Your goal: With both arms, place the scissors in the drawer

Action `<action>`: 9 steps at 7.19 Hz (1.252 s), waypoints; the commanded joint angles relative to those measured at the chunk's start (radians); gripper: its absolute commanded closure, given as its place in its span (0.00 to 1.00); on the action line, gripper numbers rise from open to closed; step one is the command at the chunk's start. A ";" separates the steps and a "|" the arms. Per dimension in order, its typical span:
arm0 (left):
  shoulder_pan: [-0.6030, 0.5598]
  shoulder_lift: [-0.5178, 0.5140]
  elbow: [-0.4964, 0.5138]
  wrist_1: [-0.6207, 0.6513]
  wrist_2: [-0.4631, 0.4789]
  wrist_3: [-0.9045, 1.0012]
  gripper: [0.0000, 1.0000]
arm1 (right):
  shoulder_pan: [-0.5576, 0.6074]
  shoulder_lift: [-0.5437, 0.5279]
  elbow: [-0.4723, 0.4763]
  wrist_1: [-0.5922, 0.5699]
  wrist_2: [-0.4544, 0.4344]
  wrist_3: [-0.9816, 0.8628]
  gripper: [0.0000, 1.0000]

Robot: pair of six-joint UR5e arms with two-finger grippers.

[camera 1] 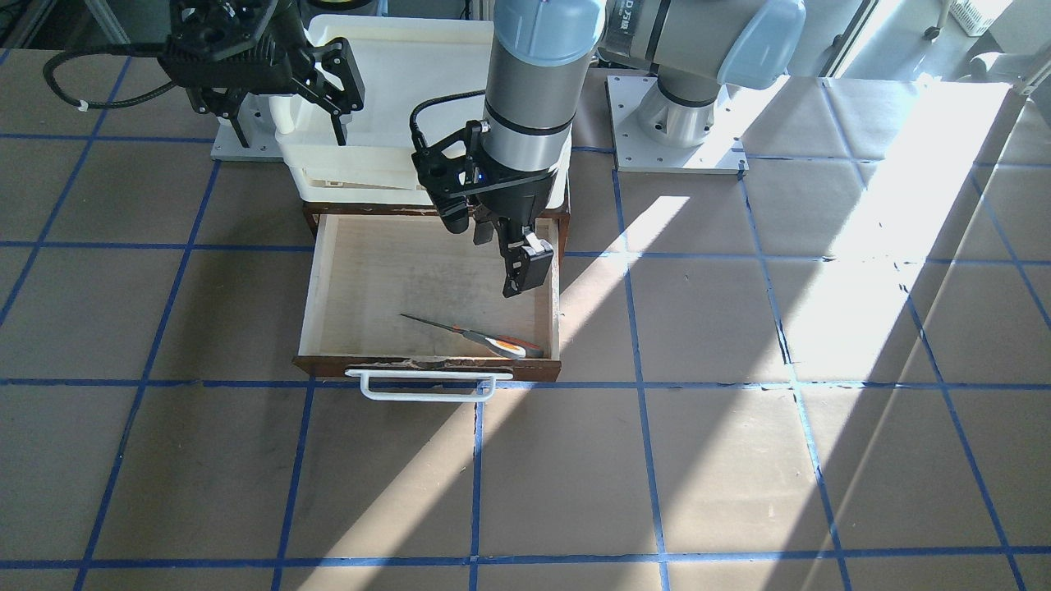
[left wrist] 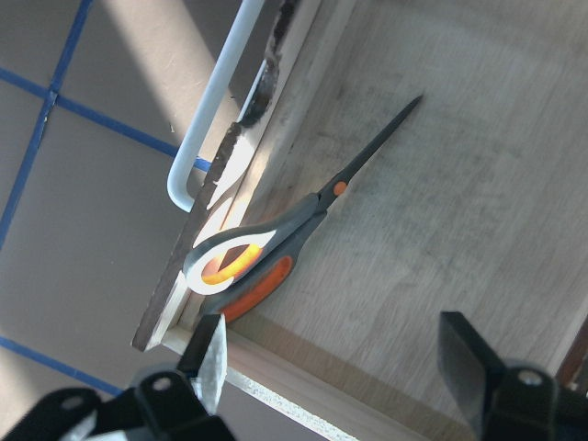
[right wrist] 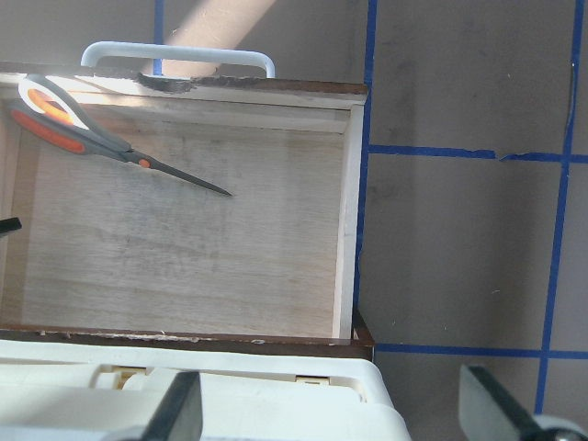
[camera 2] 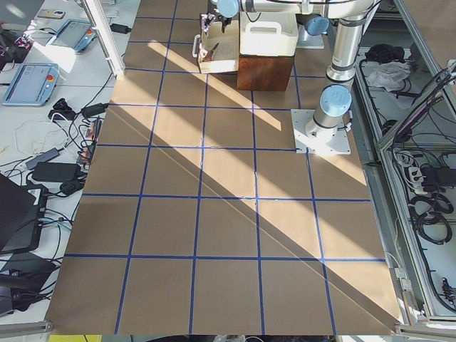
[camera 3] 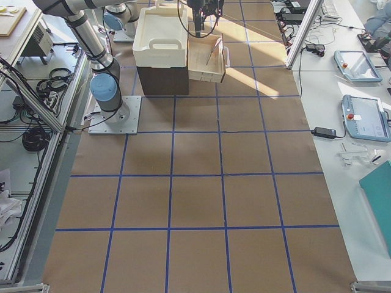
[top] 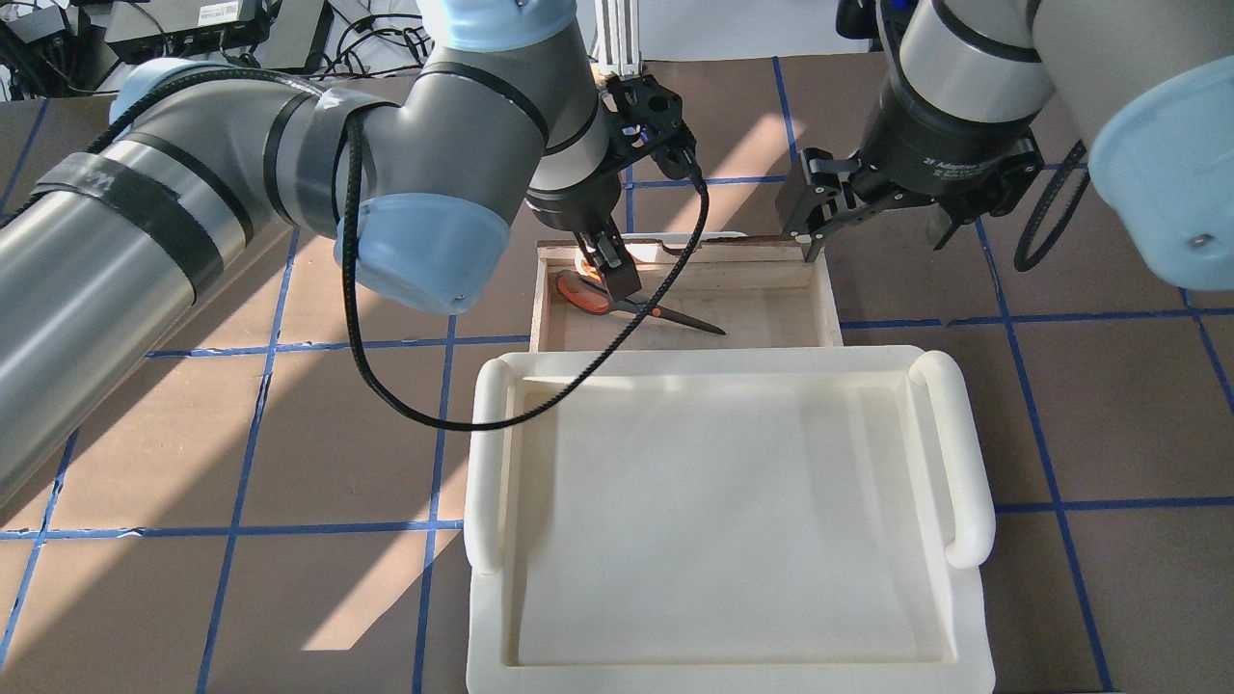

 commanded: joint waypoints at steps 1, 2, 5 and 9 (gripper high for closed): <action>0.090 0.053 0.010 -0.031 0.009 -0.358 0.00 | 0.002 0.000 0.001 0.000 -0.002 0.000 0.00; 0.154 0.073 0.011 -0.074 0.009 -0.382 0.00 | 0.002 0.000 0.001 0.000 0.000 0.002 0.00; 0.259 0.129 0.010 -0.148 0.013 -0.636 0.00 | 0.002 0.000 0.001 0.002 -0.002 0.000 0.00; 0.333 0.162 -0.024 -0.220 0.092 -0.686 0.00 | 0.002 -0.002 0.001 0.002 -0.002 0.000 0.00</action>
